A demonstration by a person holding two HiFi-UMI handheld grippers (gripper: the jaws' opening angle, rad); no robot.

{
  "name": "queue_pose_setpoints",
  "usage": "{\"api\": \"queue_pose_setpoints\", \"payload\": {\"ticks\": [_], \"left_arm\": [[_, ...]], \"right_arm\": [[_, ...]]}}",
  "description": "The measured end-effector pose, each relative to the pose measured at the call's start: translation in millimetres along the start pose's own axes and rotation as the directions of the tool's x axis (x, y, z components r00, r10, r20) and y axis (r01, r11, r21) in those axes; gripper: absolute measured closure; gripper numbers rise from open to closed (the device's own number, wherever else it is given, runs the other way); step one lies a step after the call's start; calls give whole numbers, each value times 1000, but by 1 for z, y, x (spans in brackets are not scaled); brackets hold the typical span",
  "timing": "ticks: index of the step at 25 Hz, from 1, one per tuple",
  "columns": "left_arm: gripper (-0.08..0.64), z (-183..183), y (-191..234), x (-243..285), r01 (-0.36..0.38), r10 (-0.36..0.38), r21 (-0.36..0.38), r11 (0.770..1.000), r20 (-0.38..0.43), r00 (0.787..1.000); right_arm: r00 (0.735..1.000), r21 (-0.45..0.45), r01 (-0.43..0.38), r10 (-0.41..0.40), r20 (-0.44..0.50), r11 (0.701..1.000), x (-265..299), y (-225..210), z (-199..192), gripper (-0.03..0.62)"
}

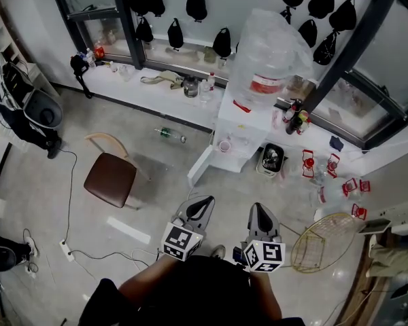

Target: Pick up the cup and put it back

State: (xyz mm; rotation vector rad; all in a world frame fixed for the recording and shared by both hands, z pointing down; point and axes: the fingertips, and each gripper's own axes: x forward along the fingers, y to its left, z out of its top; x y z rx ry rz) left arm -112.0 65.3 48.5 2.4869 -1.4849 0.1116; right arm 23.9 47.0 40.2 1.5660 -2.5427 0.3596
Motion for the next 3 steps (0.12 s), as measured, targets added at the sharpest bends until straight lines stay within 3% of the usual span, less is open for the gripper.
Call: {"api": "queue_pose_setpoints", "payload": {"ticks": [3], "left_arm": [[554, 6, 0, -1, -1, 1, 4, 1000, 10, 1000]], "right_arm": [[1000, -1, -6, 6, -6, 1000, -1, 2, -1, 598]]}}
